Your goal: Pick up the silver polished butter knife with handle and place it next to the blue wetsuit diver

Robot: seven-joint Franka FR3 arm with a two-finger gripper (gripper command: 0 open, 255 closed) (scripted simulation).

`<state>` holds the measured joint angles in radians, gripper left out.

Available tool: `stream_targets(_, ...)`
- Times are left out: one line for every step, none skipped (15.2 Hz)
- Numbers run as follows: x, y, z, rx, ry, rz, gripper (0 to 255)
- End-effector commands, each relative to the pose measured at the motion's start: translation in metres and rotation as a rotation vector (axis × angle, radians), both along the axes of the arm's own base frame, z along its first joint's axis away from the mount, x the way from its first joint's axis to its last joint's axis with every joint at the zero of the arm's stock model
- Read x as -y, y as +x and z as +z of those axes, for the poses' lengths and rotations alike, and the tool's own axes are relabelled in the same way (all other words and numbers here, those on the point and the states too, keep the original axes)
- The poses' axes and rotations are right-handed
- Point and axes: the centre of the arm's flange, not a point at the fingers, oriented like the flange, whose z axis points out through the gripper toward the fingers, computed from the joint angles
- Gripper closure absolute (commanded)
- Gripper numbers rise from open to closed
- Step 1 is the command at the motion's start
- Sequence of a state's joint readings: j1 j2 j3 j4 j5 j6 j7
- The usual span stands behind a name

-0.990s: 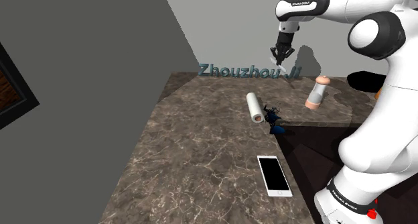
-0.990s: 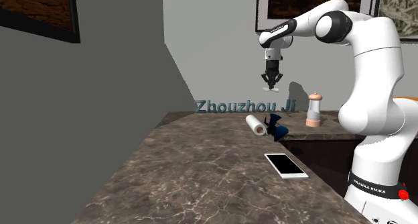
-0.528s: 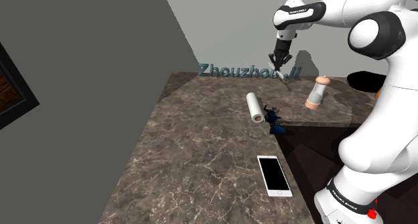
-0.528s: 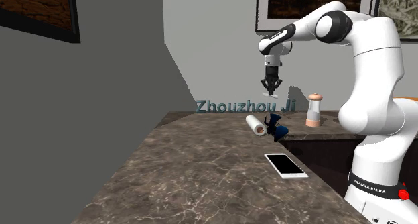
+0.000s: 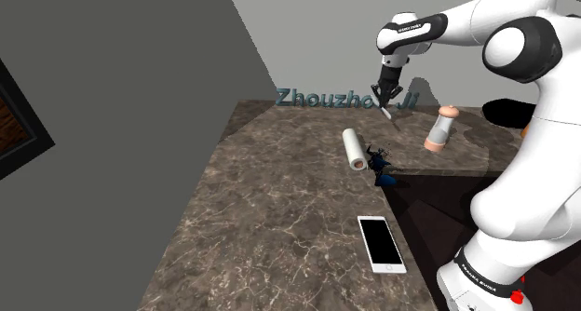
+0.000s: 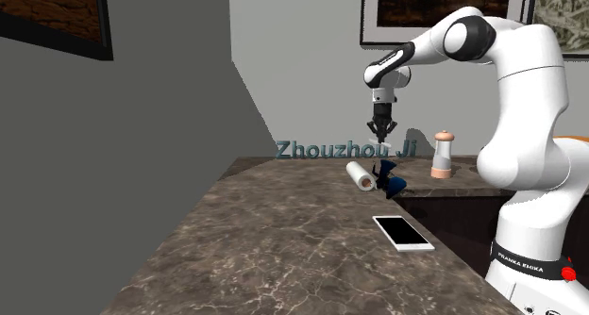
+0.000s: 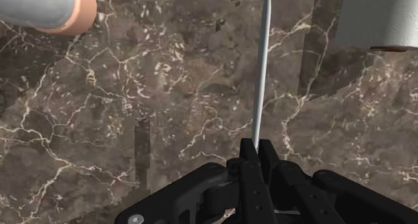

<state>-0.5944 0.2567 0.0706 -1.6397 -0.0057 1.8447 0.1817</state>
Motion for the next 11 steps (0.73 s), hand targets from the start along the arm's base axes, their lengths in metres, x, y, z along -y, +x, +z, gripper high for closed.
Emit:
stream_targets(0.0, -0.001, -0.011, 0.0, 0.0, 0.0, 255)
stream_targets(0.0, -0.001, -0.017, 0.0, 0.0, 0.0, 255)
stream_targets(0.0, -0.001, -0.022, 0.0, 0.0, 0.0, 255)
stream_targets(0.0, -0.001, -0.027, 0.0, 0.0, 0.0, 255)
stream_targets(0.0, -0.001, -0.033, 0.0, 0.0, 0.0, 255)
stream_targets(0.0, -0.001, -0.038, 0.0, 0.0, 0.0, 255)
stream_targets(0.0, -0.001, -0.043, 0.0, 0.0, 0.0, 255)
stream_targets(0.0, -0.001, -0.048, 0.0, 0.0, 0.0, 255)
stream_targets(0.0, -0.001, -0.054, 0.0, 0.0, 0.0, 255)
stream_targets(0.0, -0.001, -0.059, 0.0, 0.0, 0.0, 255)
stream_targets(0.0, -0.001, -0.064, 0.0, 0.0, 0.0, 255)
